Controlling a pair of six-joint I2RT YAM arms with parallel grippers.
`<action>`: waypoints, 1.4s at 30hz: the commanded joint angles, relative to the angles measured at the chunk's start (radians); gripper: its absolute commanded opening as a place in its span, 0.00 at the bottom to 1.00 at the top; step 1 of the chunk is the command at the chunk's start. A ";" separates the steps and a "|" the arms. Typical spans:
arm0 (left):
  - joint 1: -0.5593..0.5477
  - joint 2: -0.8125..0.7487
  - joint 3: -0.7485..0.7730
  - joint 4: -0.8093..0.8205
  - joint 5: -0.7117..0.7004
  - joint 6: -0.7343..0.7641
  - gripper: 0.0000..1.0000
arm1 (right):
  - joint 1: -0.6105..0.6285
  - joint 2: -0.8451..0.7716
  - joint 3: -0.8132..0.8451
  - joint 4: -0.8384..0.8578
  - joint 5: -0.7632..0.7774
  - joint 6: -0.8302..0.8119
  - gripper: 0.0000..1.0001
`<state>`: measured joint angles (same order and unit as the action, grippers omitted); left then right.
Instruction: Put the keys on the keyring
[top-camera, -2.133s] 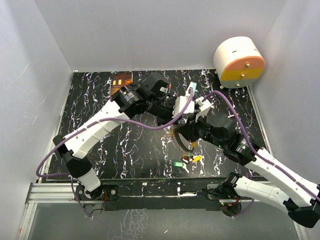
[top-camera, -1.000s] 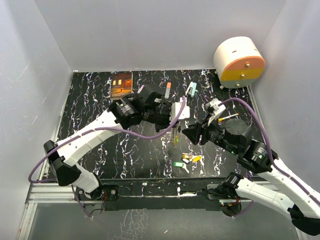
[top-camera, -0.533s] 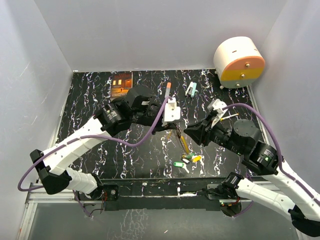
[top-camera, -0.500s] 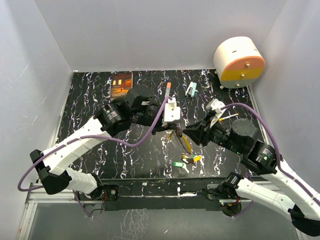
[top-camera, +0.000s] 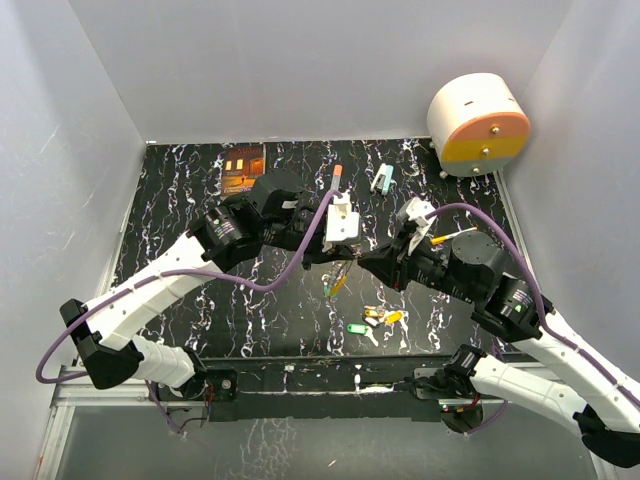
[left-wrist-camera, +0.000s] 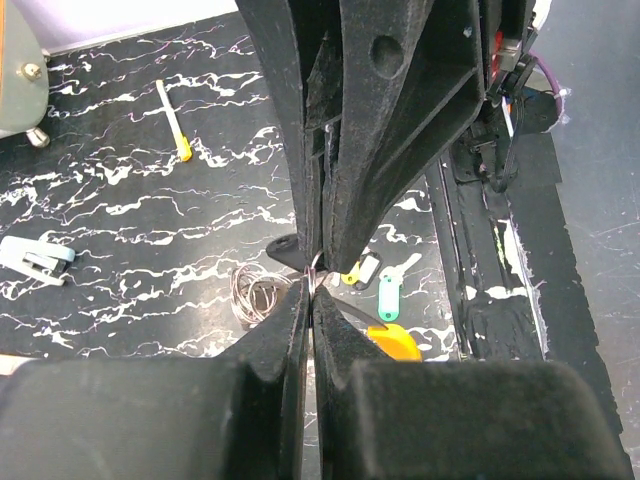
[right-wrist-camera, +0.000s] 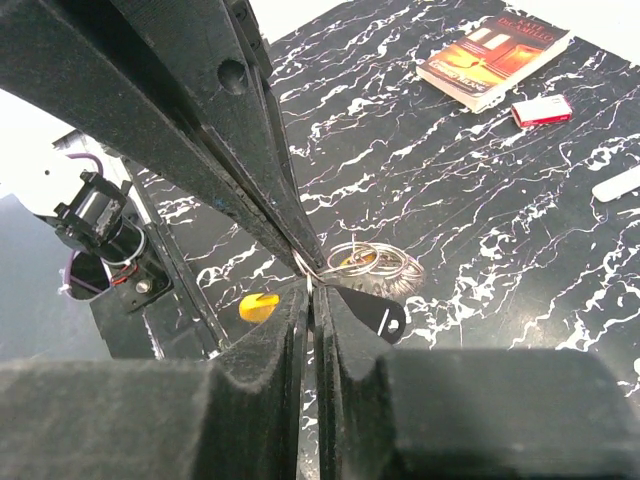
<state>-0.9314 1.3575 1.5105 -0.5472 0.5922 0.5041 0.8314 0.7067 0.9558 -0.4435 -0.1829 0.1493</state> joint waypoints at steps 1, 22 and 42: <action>0.003 -0.042 0.002 0.031 0.058 0.000 0.00 | 0.005 -0.012 0.047 0.079 -0.009 -0.025 0.09; 0.015 -0.099 -0.029 0.073 0.102 0.023 0.00 | 0.006 -0.043 0.011 0.055 0.060 0.007 0.08; 0.016 -0.126 -0.057 0.090 0.183 0.044 0.00 | 0.004 0.019 0.028 0.031 0.118 0.078 0.08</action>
<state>-0.9112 1.3033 1.4521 -0.4797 0.6674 0.5327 0.8379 0.7265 0.9539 -0.4442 -0.1406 0.2169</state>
